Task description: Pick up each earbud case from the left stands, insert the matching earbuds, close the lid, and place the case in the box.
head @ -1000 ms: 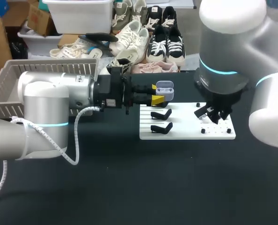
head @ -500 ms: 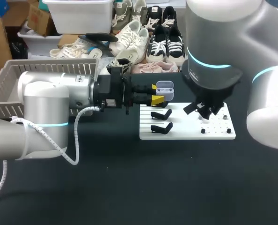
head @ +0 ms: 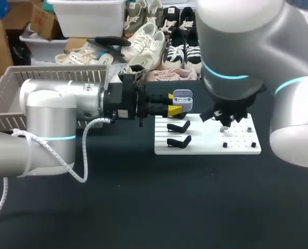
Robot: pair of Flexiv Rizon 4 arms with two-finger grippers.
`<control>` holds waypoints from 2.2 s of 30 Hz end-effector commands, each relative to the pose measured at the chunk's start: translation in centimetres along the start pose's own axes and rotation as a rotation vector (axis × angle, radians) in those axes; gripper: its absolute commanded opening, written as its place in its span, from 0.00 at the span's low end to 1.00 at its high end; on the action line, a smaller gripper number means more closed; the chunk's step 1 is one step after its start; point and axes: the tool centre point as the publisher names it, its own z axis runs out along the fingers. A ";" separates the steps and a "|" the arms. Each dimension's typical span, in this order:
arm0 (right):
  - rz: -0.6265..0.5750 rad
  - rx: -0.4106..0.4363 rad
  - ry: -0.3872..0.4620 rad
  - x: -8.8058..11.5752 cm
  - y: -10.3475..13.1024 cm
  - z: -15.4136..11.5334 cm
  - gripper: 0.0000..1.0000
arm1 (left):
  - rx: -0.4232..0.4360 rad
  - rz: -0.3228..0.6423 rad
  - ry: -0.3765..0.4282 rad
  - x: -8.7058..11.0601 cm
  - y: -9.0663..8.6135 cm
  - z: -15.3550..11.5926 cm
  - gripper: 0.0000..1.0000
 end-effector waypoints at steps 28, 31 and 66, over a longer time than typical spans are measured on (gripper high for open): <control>0.429 -0.054 0.260 -3.6 1.2 -0.6 0.00 | -0.020 -0.027 0.002 0.2 -2.7 1.8 0.00; 0.429 -0.054 0.260 -3.6 1.2 -0.6 0.00 | -0.027 -0.021 0.010 0.1 -3.3 2.0 0.00; 0.429 -0.054 0.260 -3.6 1.2 -0.6 0.00 | -0.014 0.036 0.008 0.6 -4.4 2.4 0.00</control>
